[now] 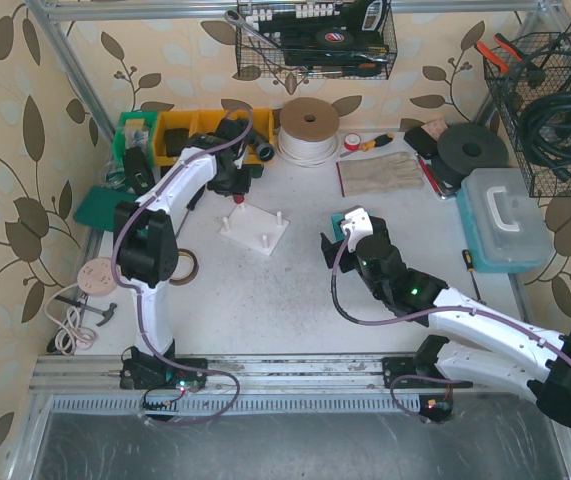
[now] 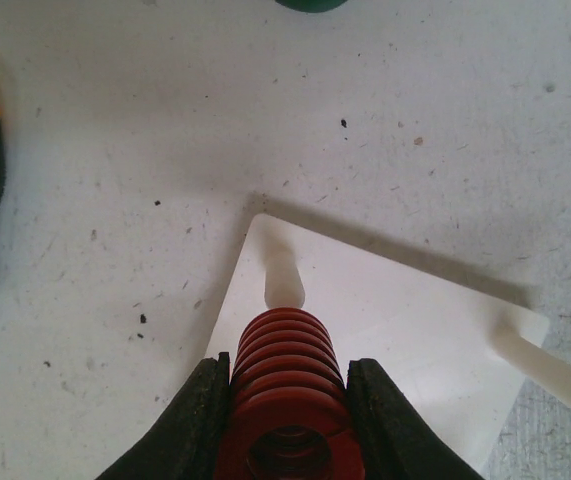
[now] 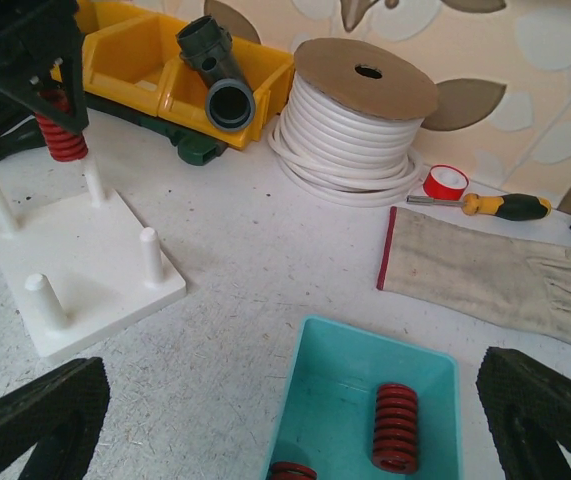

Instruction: Install the large spring

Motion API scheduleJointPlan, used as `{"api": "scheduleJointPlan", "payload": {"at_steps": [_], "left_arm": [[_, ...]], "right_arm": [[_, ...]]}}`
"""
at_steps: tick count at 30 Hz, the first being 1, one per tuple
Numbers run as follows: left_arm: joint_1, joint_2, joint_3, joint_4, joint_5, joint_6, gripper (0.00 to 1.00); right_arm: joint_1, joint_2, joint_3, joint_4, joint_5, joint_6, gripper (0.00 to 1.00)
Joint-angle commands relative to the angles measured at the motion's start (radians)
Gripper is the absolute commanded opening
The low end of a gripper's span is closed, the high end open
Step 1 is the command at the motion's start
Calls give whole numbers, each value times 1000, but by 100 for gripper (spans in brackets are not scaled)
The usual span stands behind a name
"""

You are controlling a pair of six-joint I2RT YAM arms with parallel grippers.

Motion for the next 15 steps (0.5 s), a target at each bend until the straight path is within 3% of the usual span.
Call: {"api": "scheduleJointPlan", "payload": {"at_steps": [1, 15], "left_arm": [[-2, 30, 101, -38, 24, 20, 0], [3, 116, 143, -46, 19, 41, 0]], "right_arm": [[2, -9, -13, 14, 25, 12, 99], [2, 7, -7, 15, 26, 6, 99]]}}
